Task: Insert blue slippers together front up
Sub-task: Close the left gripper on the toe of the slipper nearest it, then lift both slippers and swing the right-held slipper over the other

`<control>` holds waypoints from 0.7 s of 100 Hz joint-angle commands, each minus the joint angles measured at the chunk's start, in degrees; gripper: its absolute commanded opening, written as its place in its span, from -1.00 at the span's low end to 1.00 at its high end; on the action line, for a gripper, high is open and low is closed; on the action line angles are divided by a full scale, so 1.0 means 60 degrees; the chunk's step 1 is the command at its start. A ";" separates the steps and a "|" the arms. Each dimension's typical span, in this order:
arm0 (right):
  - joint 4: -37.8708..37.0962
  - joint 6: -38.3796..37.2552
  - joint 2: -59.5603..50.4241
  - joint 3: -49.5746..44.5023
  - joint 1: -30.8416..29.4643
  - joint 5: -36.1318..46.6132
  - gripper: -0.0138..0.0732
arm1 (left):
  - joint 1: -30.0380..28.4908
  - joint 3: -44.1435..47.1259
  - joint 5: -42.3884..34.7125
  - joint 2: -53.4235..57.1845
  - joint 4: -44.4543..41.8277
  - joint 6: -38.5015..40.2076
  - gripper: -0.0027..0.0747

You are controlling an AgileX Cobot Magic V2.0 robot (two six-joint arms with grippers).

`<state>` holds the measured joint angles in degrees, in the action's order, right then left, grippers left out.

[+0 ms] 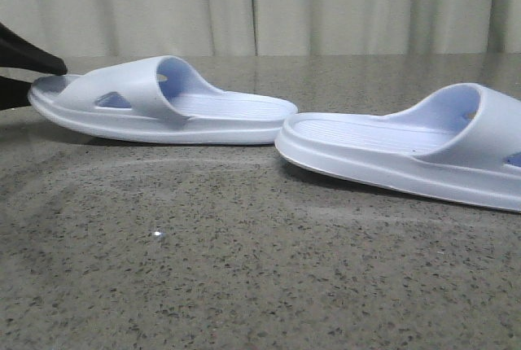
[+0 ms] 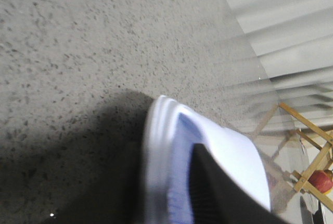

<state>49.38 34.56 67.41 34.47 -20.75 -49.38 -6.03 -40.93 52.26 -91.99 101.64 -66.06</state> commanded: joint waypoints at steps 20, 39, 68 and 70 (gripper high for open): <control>0.0160 0.0156 -0.0021 0.0171 -0.0012 -0.0036 -0.93 | 0.0018 -0.0020 0.0471 0.0155 -0.0086 -0.0190 -0.89; 0.0219 0.0156 -0.0021 0.0171 -0.0012 -0.0085 -0.93 | -0.0017 -0.0020 -0.0044 0.0942 -0.0442 -0.0237 -0.89; 0.0461 0.0156 -0.0178 0.0608 -0.0012 -0.0403 -0.93 | -0.0017 -0.0020 -0.1302 0.2510 -0.1571 0.0450 -0.89; 0.0486 0.0156 -0.0231 0.0668 -0.0012 -0.0436 -0.93 | -0.0017 -0.0020 -0.1378 0.2610 -0.1632 0.0512 -0.89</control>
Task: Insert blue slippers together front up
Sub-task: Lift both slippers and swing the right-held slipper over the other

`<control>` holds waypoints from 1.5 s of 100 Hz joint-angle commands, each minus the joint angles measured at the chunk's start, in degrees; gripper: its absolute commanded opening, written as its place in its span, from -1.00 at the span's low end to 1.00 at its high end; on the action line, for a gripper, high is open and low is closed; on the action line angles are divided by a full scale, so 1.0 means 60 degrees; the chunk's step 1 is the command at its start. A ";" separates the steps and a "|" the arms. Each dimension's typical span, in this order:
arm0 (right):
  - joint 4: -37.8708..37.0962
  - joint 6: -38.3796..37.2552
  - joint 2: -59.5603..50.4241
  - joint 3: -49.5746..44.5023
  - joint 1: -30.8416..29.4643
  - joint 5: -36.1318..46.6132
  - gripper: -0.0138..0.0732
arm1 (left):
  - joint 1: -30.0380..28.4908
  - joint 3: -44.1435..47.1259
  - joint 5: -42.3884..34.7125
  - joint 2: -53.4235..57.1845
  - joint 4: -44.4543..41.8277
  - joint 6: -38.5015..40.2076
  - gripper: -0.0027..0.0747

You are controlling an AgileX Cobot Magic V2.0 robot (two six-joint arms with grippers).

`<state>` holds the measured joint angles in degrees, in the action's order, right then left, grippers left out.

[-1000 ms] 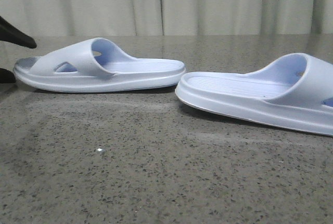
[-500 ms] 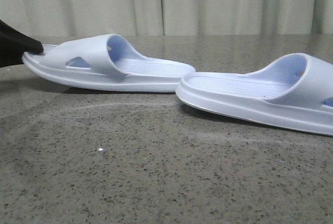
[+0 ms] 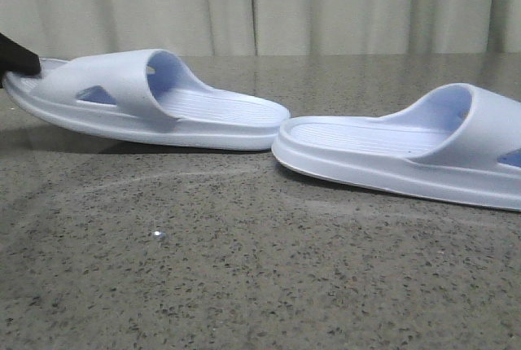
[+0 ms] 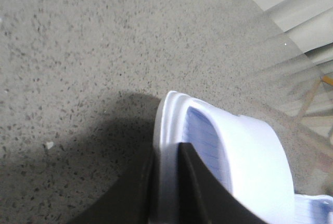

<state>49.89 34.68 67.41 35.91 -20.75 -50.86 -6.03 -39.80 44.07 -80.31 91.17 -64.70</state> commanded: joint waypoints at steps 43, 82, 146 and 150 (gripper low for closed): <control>0.1659 0.0381 -0.0657 0.1800 -0.0012 -0.1386 -0.93 | -0.0017 -0.0209 -0.1155 0.1672 -0.0861 0.1041 -0.89; 0.2637 0.0818 -0.0515 0.2349 0.0058 -0.1666 -0.93 | -0.0017 -0.0209 -0.0818 0.1653 -0.0803 0.1616 -0.89; 0.4082 0.2278 0.1062 0.2349 0.0463 -0.1624 -0.93 | -0.0017 -0.0209 0.1893 0.1205 0.0716 0.1616 -0.89; 0.4127 0.2278 0.1121 0.2349 0.0529 -0.1624 -0.93 | -0.0017 -0.0209 0.1953 0.1205 0.0729 0.1616 -0.89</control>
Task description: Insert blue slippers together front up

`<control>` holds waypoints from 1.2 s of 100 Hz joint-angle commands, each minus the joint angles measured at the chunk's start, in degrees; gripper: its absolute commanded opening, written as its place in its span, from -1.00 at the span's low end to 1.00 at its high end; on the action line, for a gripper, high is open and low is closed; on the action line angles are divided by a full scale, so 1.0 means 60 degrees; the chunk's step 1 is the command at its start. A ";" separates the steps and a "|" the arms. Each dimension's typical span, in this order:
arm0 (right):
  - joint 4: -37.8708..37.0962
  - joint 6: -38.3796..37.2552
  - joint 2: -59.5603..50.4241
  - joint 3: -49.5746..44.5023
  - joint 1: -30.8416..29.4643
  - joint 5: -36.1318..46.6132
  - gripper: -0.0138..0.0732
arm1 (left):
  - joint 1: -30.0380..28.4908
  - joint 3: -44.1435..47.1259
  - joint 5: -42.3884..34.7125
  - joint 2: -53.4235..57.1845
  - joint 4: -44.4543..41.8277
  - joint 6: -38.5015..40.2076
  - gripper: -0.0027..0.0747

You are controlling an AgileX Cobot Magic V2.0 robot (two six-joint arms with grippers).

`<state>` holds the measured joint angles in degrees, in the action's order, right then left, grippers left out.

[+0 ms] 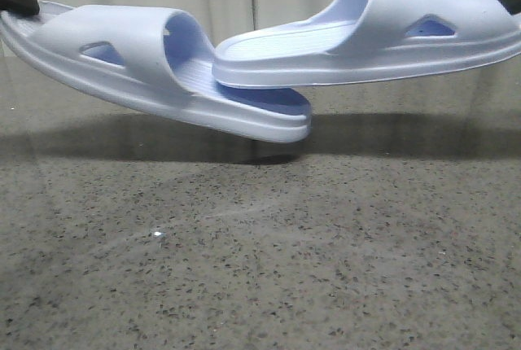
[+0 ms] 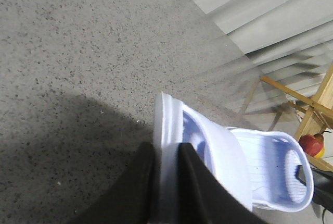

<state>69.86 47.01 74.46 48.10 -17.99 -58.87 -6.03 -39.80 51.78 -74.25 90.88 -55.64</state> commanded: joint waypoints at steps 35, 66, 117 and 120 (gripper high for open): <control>0.1215 0.0447 0.0635 0.0315 0.1033 -0.0178 -0.93 | -0.0017 -0.0209 0.0837 0.0194 0.0851 0.0310 -0.89; 0.2015 0.0960 0.1353 0.0315 0.1764 -0.0178 -0.93 | -0.0017 -0.0209 0.1891 0.0194 0.1644 0.0347 -0.89; 0.3392 0.1968 0.2965 0.1210 0.4011 -0.0287 -0.93 | -0.0017 -0.0209 0.2307 0.0194 0.1386 0.0516 -0.89; 0.3392 0.1968 0.3037 0.1381 0.4114 -0.0309 -0.93 | -0.0017 -0.0209 0.2290 0.0194 0.1311 0.0516 -0.89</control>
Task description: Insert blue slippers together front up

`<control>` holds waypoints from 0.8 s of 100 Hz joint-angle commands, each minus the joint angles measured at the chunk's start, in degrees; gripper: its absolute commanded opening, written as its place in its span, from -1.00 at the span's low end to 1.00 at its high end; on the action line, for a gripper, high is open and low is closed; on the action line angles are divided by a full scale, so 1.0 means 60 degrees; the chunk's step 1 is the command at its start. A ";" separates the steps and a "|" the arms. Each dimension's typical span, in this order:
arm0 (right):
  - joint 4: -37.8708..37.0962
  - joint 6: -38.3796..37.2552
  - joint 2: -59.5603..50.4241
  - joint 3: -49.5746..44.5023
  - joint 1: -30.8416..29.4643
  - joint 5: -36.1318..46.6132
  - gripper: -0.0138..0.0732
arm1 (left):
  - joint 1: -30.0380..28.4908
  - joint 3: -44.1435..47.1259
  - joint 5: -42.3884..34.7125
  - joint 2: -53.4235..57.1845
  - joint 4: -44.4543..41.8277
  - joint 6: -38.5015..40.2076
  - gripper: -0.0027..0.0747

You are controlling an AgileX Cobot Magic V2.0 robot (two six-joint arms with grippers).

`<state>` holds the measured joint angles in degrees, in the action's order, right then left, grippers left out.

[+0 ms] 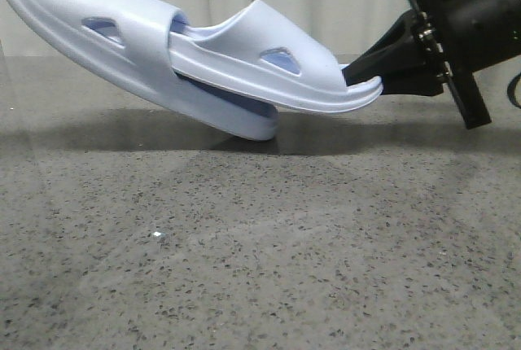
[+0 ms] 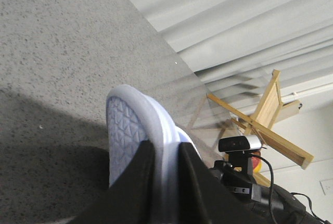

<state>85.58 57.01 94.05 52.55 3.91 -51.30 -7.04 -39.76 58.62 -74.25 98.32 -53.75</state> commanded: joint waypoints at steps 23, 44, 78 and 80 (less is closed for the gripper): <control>0.0753 0.0302 -0.0102 0.1084 0.0701 -0.1573 -0.85 | 0.0151 -0.0216 0.0954 0.0194 -0.0118 0.0217 -0.89; 0.0308 0.0302 -0.0102 0.1084 0.0138 -0.2387 -0.27 | 0.0151 -0.0216 0.0334 0.0194 -0.0317 0.0217 -0.89; 0.0019 0.0239 -0.0182 0.1084 -0.1953 -0.3959 -0.24 | 0.0151 -0.0216 -0.0732 0.0194 -0.0842 0.0217 -0.89; 0.0000 0.0239 -0.0207 0.1084 -0.2067 -0.3959 -0.24 | 0.0151 -0.0216 -0.0803 0.0194 -0.0862 0.0217 -0.89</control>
<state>83.18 57.60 95.84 57.21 -5.68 -66.75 -6.58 -39.76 52.95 -74.25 90.46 -52.90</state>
